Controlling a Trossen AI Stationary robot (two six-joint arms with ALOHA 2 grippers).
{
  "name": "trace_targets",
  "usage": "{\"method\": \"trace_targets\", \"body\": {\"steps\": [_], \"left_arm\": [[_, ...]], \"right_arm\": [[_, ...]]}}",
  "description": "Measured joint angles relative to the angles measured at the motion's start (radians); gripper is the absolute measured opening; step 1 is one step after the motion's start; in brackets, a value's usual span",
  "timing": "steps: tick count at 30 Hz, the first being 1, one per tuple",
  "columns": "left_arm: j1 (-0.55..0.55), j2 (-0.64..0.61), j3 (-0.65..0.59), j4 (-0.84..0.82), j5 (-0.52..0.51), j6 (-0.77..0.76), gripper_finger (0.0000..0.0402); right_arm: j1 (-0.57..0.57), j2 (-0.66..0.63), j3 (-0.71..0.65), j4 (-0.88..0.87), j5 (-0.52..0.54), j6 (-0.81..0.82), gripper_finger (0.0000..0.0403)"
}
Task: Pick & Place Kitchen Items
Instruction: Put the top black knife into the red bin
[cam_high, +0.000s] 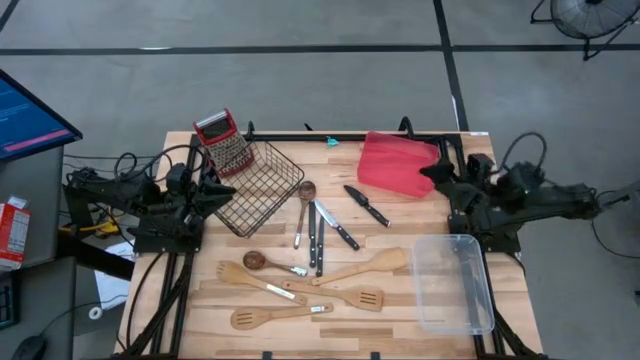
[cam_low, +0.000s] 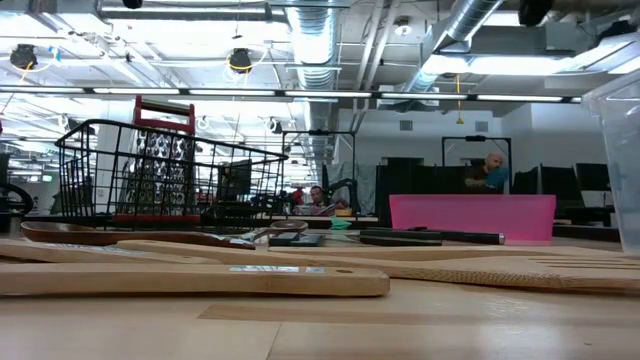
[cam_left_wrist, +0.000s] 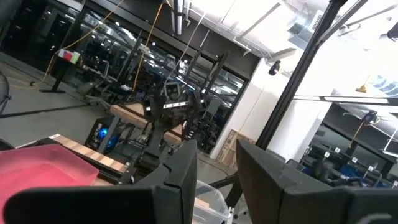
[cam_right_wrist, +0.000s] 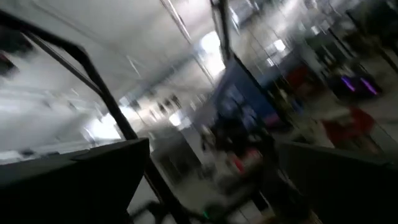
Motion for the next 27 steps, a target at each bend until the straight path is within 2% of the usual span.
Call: {"method": "trace_targets", "body": {"steps": [6,13,16,27], "left_arm": [[0.0,0.001,0.0,-0.001,0.0,0.0,0.0095],[0.0,0.001,0.0,-0.028,0.001,0.001,0.0095],[0.0,0.001,0.0,-0.056,0.004,0.0,0.0095],[0.0,-0.018,0.0,-0.164,-0.001,0.024,0.0095]], "right_arm": [[0.0,0.232,0.36,-0.529,0.002,0.003,0.0372],[0.0,0.486,0.633,-0.924,-0.001,0.01,0.0372],[0.0,0.577,0.685,-1.037,-0.002,0.01,0.0372],[0.0,0.786,0.705,-1.16,-0.04,0.034,0.0372]]}}
